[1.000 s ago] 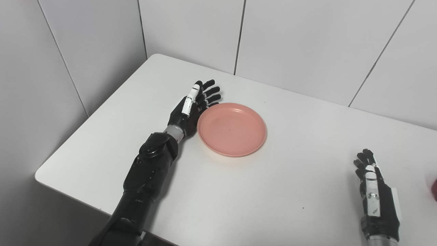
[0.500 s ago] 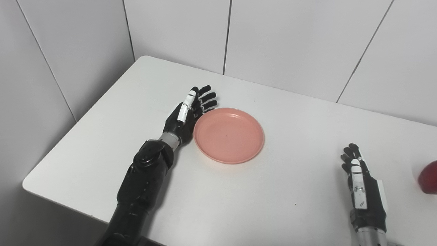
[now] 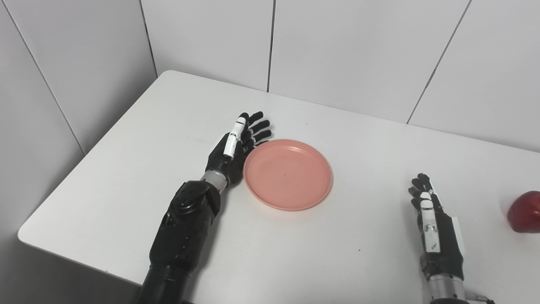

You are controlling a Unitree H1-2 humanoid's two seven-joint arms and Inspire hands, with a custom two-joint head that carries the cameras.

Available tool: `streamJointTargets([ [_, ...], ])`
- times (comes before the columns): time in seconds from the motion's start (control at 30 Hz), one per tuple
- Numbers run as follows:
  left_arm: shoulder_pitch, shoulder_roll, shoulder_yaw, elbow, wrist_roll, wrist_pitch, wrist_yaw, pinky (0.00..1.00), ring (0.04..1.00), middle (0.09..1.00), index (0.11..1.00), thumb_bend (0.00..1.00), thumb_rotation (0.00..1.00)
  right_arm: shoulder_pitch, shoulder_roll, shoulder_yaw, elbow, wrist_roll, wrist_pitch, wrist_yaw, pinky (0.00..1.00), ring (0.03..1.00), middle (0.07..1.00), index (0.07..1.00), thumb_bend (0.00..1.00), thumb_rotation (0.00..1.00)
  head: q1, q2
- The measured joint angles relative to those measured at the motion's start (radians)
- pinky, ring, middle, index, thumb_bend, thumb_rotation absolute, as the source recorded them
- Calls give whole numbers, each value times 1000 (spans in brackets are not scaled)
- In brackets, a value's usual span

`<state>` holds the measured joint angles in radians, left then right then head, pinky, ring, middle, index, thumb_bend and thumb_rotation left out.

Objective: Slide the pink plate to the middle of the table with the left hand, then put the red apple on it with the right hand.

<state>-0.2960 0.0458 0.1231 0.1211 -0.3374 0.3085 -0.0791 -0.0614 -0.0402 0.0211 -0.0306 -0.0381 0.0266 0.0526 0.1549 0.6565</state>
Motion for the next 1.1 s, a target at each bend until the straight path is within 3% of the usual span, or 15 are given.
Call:
streamJointTargets([
  [0.7, 33, -77, -40, -83, 44, 63, 58, 857, 876, 886, 873, 352, 1000, 8, 11, 5, -20, -16, 17, -25, 942, 912, 915, 922, 138, 1000, -34, 34],
  [1.1, 59, -136, -92, -143, 86, 118, 90, 856, 872, 880, 870, 348, 1000, 9, 19, 8, -39, -22, 44, -27, 934, 917, 921, 924, 164, 1000, -63, 66],
])
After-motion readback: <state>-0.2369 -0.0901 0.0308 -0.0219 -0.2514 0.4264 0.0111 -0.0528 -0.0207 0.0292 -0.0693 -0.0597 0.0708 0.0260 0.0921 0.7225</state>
